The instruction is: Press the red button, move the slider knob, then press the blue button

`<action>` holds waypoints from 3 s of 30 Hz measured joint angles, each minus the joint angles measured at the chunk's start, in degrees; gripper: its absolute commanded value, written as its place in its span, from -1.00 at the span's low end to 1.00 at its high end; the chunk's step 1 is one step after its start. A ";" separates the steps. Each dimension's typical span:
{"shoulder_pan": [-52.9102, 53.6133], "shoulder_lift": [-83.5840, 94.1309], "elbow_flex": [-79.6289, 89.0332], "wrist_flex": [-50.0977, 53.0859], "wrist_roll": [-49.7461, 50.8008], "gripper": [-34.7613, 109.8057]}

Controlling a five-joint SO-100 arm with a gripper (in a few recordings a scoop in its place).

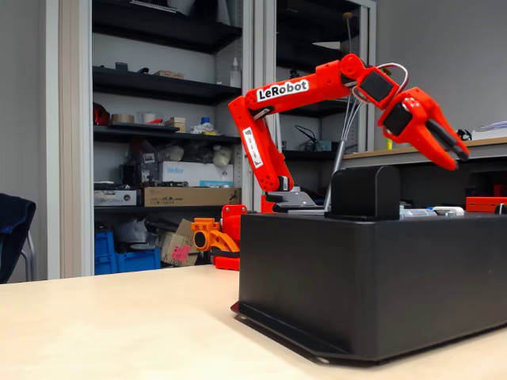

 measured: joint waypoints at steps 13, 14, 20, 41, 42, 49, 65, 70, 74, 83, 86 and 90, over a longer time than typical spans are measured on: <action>-0.09 6.15 10.37 -3.25 0.88 -0.29; 0.09 6.94 10.99 -3.43 0.88 -0.29; 1.23 8.88 13.45 -3.52 1.05 -0.29; 1.05 7.56 17.40 -11.16 1.05 -0.29; 1.14 7.56 17.40 -11.25 1.05 -0.29; 1.76 7.47 19.25 -12.30 1.05 -0.29; 1.76 8.00 21.27 -13.45 1.67 -0.29; 1.76 8.17 22.06 -14.15 1.67 -0.29; 1.76 8.53 22.15 -14.50 2.64 -0.29; 0.35 8.61 23.20 -15.91 2.64 -0.29; 0.35 8.61 23.20 -16.00 2.64 -0.29; 0.35 8.61 23.20 -16.52 2.64 -0.29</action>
